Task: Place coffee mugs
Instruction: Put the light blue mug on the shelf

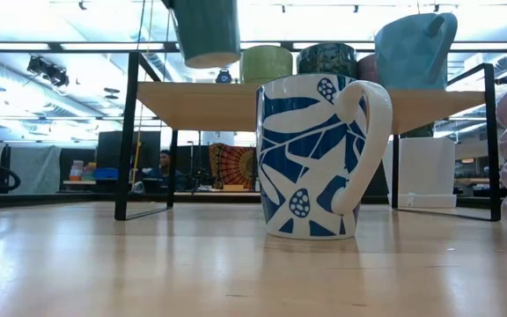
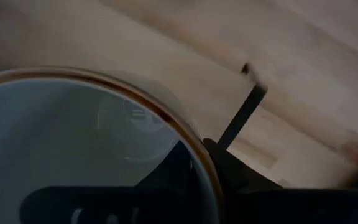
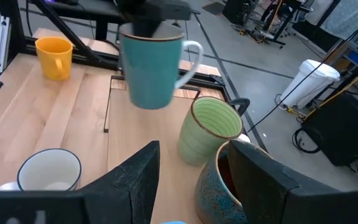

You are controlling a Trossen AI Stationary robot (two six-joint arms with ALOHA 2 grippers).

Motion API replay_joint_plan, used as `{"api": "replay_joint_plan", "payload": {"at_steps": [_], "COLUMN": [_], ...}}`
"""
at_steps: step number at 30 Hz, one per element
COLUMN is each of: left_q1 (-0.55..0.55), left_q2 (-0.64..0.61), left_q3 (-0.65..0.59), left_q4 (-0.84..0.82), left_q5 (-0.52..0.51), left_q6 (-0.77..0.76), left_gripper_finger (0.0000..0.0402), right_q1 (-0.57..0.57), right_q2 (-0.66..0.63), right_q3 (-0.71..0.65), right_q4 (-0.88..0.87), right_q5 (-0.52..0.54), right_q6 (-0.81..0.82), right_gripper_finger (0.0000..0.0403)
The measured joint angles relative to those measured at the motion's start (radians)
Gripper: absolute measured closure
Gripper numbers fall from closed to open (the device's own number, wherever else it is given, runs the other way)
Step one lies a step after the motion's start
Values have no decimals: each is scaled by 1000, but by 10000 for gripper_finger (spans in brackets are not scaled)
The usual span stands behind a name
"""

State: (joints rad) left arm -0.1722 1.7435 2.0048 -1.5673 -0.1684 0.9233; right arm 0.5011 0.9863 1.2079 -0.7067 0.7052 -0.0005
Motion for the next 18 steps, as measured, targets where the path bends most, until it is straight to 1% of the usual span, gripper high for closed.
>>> {"api": "replay_joint_plan", "payload": {"at_steps": [7, 10, 13, 15, 18], "left_q1": [123, 157, 194, 218, 246], "left_q2": [-6, -6, -6, -8, -6], "left_q3": [0, 0, 0, -18, -56], "left_q4": [-4, -4, -4, -2, -4], "left_q5": [71, 74, 88, 105, 103], "left_q6": [63, 110, 119, 132, 147], "left_gripper_finger": [371, 371, 371, 371, 371], "right_q1": [0, 0, 0, 0, 0], "right_q2": [0, 0, 0, 0, 0], "right_q3": [0, 0, 0, 0, 0], "right_q4": [-5, -9, -9, -9, -9], "right_q5": [0, 0, 0, 0, 0], "right_q6": [-2, -3, -9, -11, -14], "right_gripper_finger": [206, 206, 206, 206, 206]}}
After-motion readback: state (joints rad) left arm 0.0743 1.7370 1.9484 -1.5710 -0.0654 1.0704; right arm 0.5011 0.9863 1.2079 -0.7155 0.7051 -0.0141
